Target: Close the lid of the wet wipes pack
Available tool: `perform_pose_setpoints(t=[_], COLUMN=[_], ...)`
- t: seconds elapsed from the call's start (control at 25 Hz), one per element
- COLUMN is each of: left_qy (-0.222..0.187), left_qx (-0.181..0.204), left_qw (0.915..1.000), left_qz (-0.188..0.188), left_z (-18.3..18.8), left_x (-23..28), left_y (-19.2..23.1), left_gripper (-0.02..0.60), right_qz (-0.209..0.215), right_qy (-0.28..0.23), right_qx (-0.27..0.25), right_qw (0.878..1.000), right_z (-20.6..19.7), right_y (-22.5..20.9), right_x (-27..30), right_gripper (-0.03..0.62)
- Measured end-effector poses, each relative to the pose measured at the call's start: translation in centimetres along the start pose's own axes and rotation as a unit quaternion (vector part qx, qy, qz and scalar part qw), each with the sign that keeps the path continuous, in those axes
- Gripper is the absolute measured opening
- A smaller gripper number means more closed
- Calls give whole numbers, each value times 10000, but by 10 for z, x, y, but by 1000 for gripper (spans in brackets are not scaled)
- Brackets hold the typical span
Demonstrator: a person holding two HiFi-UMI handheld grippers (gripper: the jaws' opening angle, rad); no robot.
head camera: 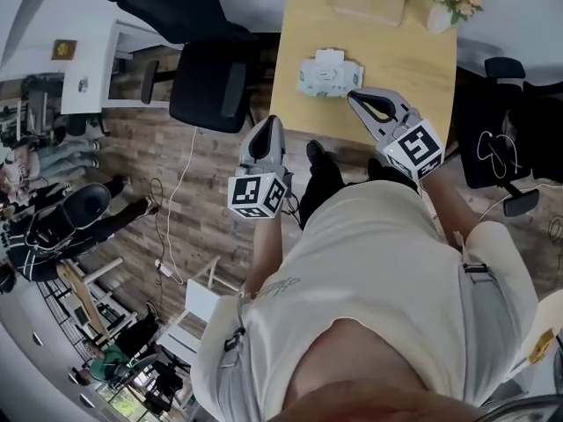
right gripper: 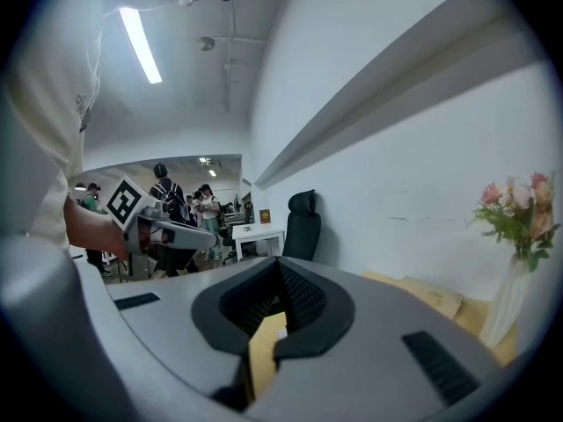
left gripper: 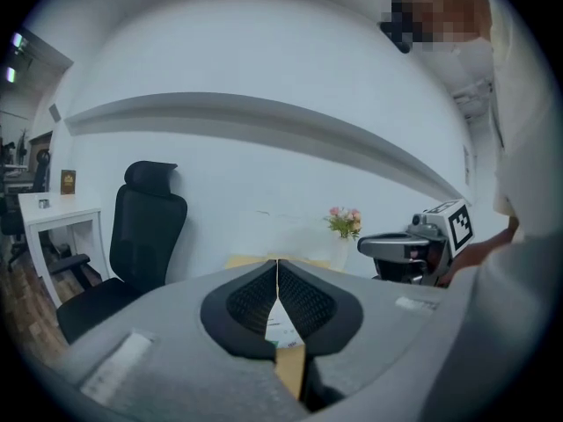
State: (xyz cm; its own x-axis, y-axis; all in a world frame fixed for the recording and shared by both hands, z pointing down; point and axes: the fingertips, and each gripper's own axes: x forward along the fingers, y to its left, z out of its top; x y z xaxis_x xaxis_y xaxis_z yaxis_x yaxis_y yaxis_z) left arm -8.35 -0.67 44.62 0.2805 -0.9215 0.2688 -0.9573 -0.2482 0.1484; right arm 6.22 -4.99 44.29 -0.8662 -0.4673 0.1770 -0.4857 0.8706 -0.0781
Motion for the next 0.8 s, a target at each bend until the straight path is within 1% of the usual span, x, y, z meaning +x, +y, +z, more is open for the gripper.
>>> perform_pose_setpoints(t=[0.16, 0.32, 0.44, 0.52, 0.6, 0.72, 0.8], left_qy=[-90, -67, -32, 36, 128, 221, 287], left_qx=[-220, -65, 70, 138, 192, 241, 278], left_qw=[9990, 9979, 9946, 9909, 9864, 9789, 9747], left_qz=[-370, -639, -1032, -1337, -1627, -2019, -2201], left_z=[12, 23, 33, 34, 33, 30, 25], left_x=[8, 24, 38, 45, 50, 61, 71], left_y=[33, 71, 93, 100, 103, 107, 108], left_gripper=[17, 17, 17, 17, 17, 17, 17], right_qz=[-446, -1001, -1436, -1811, -2140, -2547, -2760], right_qy=[50, 15, 105, 173, 153, 197, 297], right_qx=[-190, -212, -146, 57, 372, 724, 880], right_qw=[9988, 9947, 9895, 9833, 9760, 9641, 9566], right_z=[25, 51, 56, 50, 44, 31, 21], right_y=[2, -11, -22, -29, -33, -36, -38], right_x=[33, 61, 80, 83, 79, 75, 71], right_gripper=[2, 2, 2, 2, 2, 2, 2])
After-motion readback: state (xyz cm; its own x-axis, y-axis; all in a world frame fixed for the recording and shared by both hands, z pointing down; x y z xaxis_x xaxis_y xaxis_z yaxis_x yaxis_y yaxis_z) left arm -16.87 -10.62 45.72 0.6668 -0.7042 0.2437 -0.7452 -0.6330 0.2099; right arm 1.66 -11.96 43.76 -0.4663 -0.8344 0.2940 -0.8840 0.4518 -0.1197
